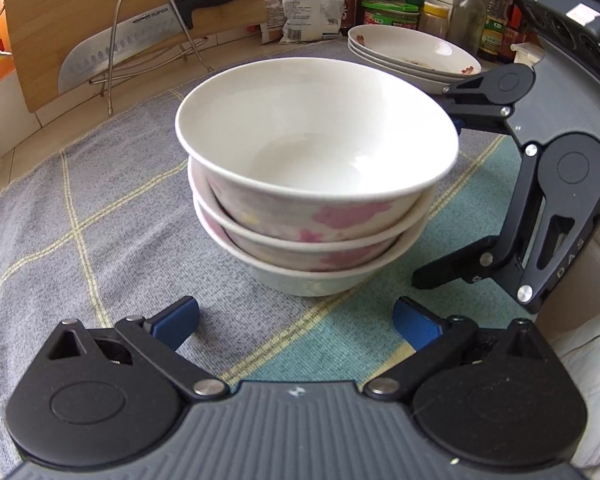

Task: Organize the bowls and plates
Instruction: 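Grip one side of the three-bowl stack with the left gripper while the right gripper grips the opposite side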

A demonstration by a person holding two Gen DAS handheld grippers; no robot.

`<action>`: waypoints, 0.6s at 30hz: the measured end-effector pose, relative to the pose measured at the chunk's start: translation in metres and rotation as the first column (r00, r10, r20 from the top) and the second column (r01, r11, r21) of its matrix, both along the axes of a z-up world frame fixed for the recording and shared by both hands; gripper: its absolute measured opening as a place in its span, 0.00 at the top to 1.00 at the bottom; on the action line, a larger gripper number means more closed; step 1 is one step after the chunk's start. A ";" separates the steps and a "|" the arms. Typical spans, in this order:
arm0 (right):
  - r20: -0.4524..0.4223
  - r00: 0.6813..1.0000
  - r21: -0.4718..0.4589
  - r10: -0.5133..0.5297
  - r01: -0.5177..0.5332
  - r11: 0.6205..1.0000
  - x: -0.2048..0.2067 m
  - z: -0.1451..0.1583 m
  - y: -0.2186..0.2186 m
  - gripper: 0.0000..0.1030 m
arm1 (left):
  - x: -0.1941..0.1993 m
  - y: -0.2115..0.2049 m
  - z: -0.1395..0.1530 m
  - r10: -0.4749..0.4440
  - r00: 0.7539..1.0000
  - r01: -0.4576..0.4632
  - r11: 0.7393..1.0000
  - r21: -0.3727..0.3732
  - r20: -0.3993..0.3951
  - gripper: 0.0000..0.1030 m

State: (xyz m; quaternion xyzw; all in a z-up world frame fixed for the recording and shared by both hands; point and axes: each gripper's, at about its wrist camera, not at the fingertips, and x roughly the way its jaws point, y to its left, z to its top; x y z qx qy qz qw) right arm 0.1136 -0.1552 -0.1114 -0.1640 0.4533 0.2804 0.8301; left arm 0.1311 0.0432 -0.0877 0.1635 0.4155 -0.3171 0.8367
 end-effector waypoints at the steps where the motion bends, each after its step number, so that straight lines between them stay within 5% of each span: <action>1: 0.007 1.000 0.005 0.003 -0.003 1.000 0.000 0.000 -0.001 0.00 | -0.001 0.001 0.000 -0.012 1.000 0.012 1.000 -0.006 0.008 0.00; 18: -0.018 1.000 -0.021 0.011 -0.012 1.000 0.010 0.003 0.007 0.00 | 0.012 0.015 0.003 -0.165 0.986 0.166 0.986 -0.029 0.039 0.01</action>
